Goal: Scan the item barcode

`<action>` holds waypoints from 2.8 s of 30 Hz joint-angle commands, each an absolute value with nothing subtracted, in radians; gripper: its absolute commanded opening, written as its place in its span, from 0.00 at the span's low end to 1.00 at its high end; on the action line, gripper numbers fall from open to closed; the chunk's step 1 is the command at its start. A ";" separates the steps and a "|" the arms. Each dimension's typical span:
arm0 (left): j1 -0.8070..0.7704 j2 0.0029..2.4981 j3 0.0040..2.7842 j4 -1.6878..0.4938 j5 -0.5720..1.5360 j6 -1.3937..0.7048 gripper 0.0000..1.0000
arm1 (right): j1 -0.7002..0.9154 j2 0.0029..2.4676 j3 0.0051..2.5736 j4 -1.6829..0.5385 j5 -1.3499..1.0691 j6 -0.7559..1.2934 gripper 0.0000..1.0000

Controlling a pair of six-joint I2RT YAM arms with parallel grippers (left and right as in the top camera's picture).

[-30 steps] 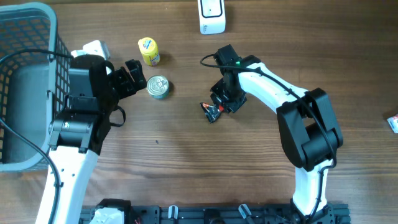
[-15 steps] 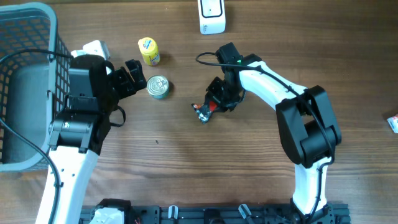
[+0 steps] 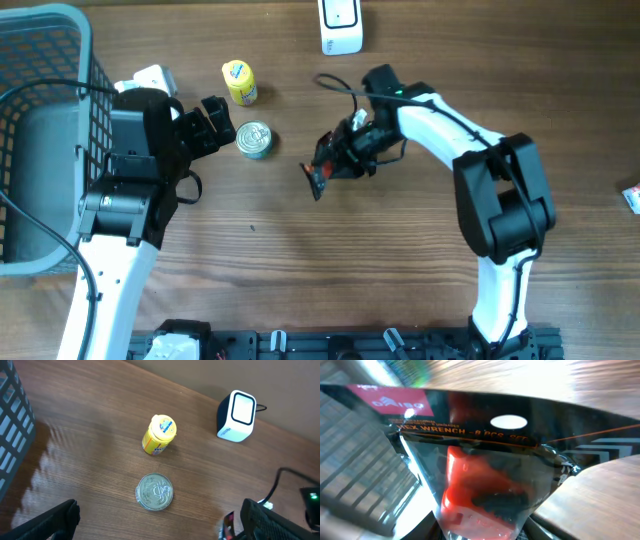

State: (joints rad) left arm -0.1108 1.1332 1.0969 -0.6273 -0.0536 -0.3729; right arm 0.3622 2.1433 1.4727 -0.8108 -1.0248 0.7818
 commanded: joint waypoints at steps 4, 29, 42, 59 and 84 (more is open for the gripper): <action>-0.107 1.146 1.097 -0.625 -0.041 -0.405 1.00 | 0.318 2.162 1.492 -0.764 -1.492 0.549 0.17; -0.158 1.192 1.097 -0.659 -0.042 -0.435 1.00 | 0.294 2.154 1.493 1.456 -1.588 1.899 0.13; -0.159 1.192 1.097 -0.669 -0.042 -0.435 1.00 | 0.271 2.149 1.492 1.655 -1.564 2.006 0.09; -0.159 1.192 1.097 -0.669 -0.042 -0.458 1.00 | 0.271 2.150 1.492 0.963 -1.610 2.069 0.14; -0.161 1.198 1.097 -0.684 -0.017 -0.648 1.00 | 0.274 2.150 1.490 0.391 -1.602 2.027 0.18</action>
